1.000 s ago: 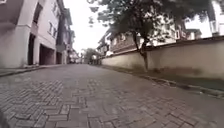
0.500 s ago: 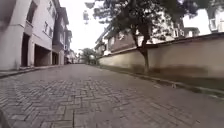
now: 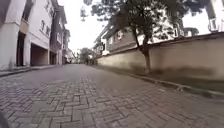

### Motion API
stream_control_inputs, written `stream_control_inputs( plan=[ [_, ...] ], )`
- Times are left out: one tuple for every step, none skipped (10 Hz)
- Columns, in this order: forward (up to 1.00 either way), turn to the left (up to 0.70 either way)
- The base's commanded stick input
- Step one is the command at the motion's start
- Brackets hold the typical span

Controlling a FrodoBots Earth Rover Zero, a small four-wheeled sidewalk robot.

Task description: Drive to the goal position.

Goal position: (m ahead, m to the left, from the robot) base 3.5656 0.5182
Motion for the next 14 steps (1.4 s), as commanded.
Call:
stream_control_inputs(
  plan=[
    [0.7, 0.0],
    [0.7, 0.0],
    [0.7, 0.0],
    [0.7, 0.0],
    [0.7, 0.0],
    [0.7, 0.0],
    [0.7, 0.0],
    [0.7, 0.0],
    [0.7, 0.0],
    [0.7, 0.0],
    [0.7, 0.0],
    [0.7, 0.0],
    [0.7, 0.0],
    [0.7, 0.0]
  ],
)
